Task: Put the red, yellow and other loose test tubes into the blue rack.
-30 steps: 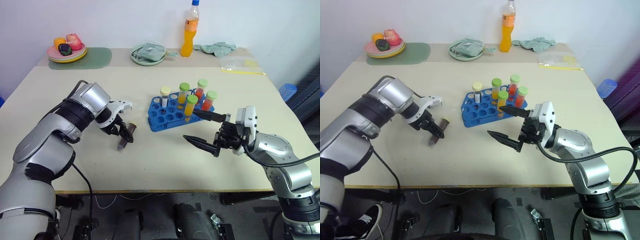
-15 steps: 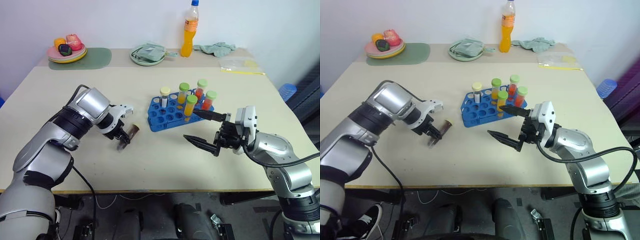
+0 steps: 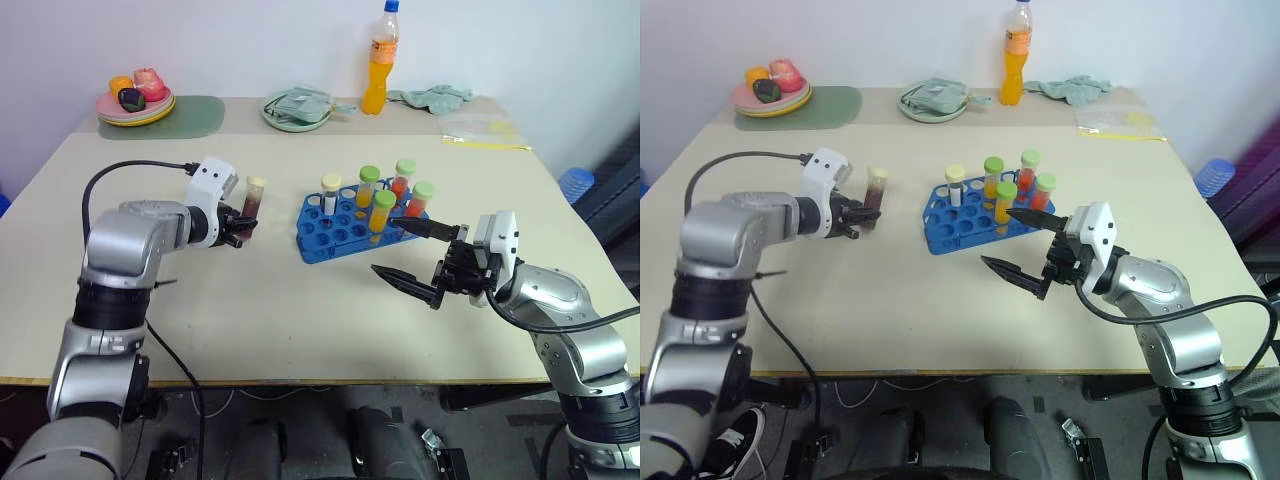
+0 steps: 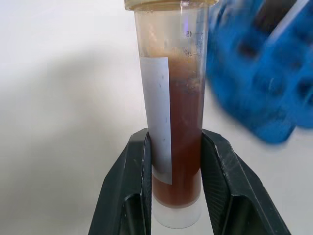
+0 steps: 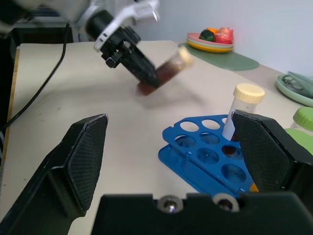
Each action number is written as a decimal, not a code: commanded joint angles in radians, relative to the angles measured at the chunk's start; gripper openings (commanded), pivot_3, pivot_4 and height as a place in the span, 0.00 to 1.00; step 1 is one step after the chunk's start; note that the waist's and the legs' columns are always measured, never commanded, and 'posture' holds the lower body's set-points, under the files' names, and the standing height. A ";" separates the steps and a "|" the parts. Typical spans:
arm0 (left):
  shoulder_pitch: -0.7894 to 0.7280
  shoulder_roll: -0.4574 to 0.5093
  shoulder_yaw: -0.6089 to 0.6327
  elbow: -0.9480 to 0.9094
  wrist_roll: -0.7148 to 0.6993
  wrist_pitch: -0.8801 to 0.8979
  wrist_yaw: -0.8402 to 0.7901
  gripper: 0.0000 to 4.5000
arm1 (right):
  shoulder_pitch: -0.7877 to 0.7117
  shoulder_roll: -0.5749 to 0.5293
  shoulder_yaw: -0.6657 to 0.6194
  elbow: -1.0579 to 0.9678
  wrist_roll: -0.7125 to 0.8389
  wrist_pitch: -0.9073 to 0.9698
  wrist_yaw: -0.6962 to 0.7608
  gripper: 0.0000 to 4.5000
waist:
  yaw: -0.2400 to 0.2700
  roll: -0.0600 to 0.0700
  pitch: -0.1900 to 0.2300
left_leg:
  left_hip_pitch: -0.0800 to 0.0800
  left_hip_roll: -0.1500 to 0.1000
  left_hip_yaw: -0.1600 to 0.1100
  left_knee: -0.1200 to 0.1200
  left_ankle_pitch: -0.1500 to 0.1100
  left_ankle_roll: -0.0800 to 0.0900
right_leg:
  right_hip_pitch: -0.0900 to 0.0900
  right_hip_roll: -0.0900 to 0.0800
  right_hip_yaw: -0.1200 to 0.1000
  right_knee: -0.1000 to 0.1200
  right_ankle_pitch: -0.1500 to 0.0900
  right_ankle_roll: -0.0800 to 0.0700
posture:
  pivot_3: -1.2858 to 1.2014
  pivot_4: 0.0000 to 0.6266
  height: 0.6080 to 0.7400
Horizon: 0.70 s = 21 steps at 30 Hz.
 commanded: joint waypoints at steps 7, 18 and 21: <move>0.201 -0.224 -0.075 0.041 0.114 -0.901 0.033 0.18 | -0.016 0.001 -0.040 -0.010 -0.008 -0.014 -0.041 1.00 | 0.025 0.000 -0.001 | 0.000 -0.002 0.001 0.002 0.001 -0.001 | 0.003 -0.002 0.000 -0.002 -0.001 -0.002 | 0.52 0.24 1.00; 0.048 -0.353 -0.205 0.461 0.283 -1.320 0.107 0.18 | -0.015 -0.028 -0.062 -0.078 0.008 0.039 -0.089 1.00 | 0.028 0.001 -0.001 | 0.000 -0.003 0.001 0.002 0.000 0.000 | 0.003 0.000 0.000 -0.002 0.000 0.000 | 0.52 0.24 1.00; 0.018 -0.382 -0.211 0.536 0.289 -1.355 0.124 0.18 | -0.011 -0.031 -0.069 -0.101 0.011 0.054 -0.104 1.00 | 0.028 0.001 -0.001 | 0.000 -0.002 0.000 0.002 0.000 0.000 | 0.003 0.001 0.000 -0.002 0.000 0.000 | 0.52 0.24 1.00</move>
